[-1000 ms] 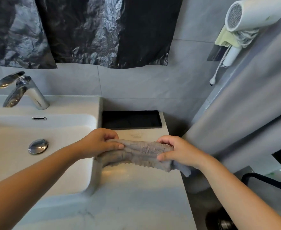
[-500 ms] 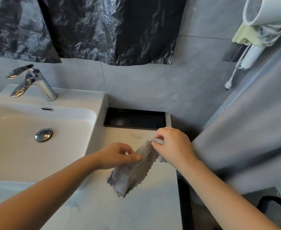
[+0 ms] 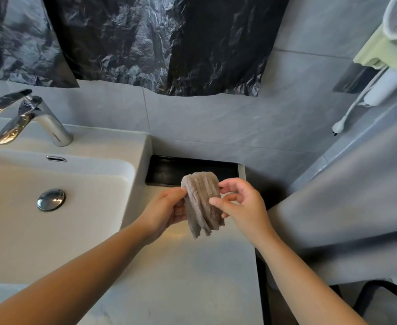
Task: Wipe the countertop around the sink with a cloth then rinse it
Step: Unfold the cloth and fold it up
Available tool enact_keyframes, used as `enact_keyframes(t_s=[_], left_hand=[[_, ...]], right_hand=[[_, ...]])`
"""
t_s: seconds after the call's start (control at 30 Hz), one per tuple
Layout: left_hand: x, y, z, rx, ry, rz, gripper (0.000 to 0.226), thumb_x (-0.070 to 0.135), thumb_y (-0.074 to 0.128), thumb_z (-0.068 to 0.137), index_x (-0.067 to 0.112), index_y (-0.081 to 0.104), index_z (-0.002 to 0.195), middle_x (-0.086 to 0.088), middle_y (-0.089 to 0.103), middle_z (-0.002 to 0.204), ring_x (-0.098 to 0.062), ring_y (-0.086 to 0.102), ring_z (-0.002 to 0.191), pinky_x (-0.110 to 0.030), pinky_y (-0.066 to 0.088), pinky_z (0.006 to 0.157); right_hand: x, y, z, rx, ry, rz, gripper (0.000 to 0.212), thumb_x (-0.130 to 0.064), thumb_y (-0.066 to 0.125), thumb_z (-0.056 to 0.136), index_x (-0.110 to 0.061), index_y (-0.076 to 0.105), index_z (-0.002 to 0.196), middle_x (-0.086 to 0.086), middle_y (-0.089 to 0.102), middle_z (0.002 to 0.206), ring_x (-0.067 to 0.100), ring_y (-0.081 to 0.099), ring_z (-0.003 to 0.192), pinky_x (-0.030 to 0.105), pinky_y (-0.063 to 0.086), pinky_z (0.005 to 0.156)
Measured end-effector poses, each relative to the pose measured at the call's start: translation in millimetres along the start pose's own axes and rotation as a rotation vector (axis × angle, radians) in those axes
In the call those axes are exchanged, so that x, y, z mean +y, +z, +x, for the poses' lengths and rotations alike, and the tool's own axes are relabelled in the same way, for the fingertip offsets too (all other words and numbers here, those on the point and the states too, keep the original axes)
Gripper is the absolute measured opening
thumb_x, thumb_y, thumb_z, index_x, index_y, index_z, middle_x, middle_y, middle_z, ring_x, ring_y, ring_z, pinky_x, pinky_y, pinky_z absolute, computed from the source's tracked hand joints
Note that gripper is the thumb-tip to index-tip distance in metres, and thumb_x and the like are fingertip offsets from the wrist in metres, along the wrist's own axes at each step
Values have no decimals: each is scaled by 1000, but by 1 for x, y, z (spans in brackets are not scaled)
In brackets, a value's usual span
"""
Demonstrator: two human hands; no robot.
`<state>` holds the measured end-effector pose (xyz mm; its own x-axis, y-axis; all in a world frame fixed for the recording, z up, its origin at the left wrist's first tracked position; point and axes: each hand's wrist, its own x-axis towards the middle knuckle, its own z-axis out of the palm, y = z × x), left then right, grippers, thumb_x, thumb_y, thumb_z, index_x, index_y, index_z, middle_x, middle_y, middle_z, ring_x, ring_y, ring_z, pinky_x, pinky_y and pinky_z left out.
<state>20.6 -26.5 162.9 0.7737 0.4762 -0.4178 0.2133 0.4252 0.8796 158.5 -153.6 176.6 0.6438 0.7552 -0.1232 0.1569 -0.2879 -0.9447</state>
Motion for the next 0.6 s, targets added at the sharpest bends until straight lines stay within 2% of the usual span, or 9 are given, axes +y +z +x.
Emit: enact_keyframes(t_s=[0.07, 0.1, 0.2, 0.27, 0.33, 0.4, 0.47, 0.53, 0.6], left_hand=[[6, 0, 9, -4, 44, -58, 39, 26, 37, 101, 0, 61, 116, -18, 68, 111, -32, 65, 105, -42, 50, 96], [8, 0, 13, -5, 65, -79, 39, 25, 36, 101, -1, 60, 117, -19, 68, 112, -33, 65, 106, -43, 50, 96], [15, 2, 27, 17, 91, -137, 39, 23, 36, 101, -3, 60, 116, -20, 68, 112, -34, 64, 107, -43, 52, 93], [18, 2, 34, -18, 51, -208, 43, 32, 36, 100, 2, 60, 120, -17, 67, 115, -31, 64, 107, -41, 54, 89], [18, 3, 40, -58, 24, -176, 50, 44, 41, 95, 7, 60, 121, -13, 68, 115, -27, 66, 105, -39, 54, 88], [16, 4, 47, -4, 1, -110, 50, 45, 53, 88, 4, 62, 115, -14, 70, 110, -26, 68, 100, -38, 55, 85], [14, 7, 54, 53, -27, -181, 42, 35, 53, 92, 0, 62, 112, -18, 70, 107, -28, 68, 99, -36, 57, 81], [14, 10, 57, 24, -43, -342, 37, 28, 44, 98, 0, 62, 114, -17, 69, 110, -28, 67, 102, -36, 57, 81], [12, 10, 60, 13, -34, -389, 35, 27, 43, 99, 2, 62, 114, -14, 69, 112, -25, 65, 106, -36, 55, 86]], right_hand=[[5, -1, 13, -13, 98, -68, 45, -35, 81, 71, -23, 60, 109, -6, 63, 101, 11, 63, 85, 27, 54, 67], [8, -2, 18, -41, 128, -57, 43, -39, 79, 71, -24, 61, 108, -6, 64, 99, 10, 64, 85, 25, 52, 68], [13, 0, 29, -49, 111, -15, 25, -36, 77, 74, -18, 69, 90, -1, 66, 76, 8, 60, 64, 23, 46, 61], [16, 0, 34, -29, 93, 6, 22, -32, 78, 75, -15, 69, 85, -1, 60, 66, 8, 55, 54, 25, 44, 55], [18, 1, 38, -31, 81, -11, 23, -32, 78, 74, -14, 69, 85, -1, 60, 63, 7, 55, 53, 25, 45, 53], [23, 4, 41, -35, 84, -51, 26, -34, 80, 72, -14, 68, 82, 1, 64, 66, 8, 59, 57, 25, 48, 54], [28, 7, 42, -39, 120, -28, 32, -42, 78, 73, -15, 66, 86, 1, 69, 77, 9, 65, 70, 23, 52, 61], [34, 10, 43, -116, 221, 130, 45, -56, 70, 74, -18, 65, 98, -3, 71, 93, 12, 67, 88, 25, 53, 74], [38, 9, 44, -164, 330, 339, 49, -53, 66, 77, -16, 65, 108, 2, 72, 104, 19, 68, 98, 36, 54, 87]])
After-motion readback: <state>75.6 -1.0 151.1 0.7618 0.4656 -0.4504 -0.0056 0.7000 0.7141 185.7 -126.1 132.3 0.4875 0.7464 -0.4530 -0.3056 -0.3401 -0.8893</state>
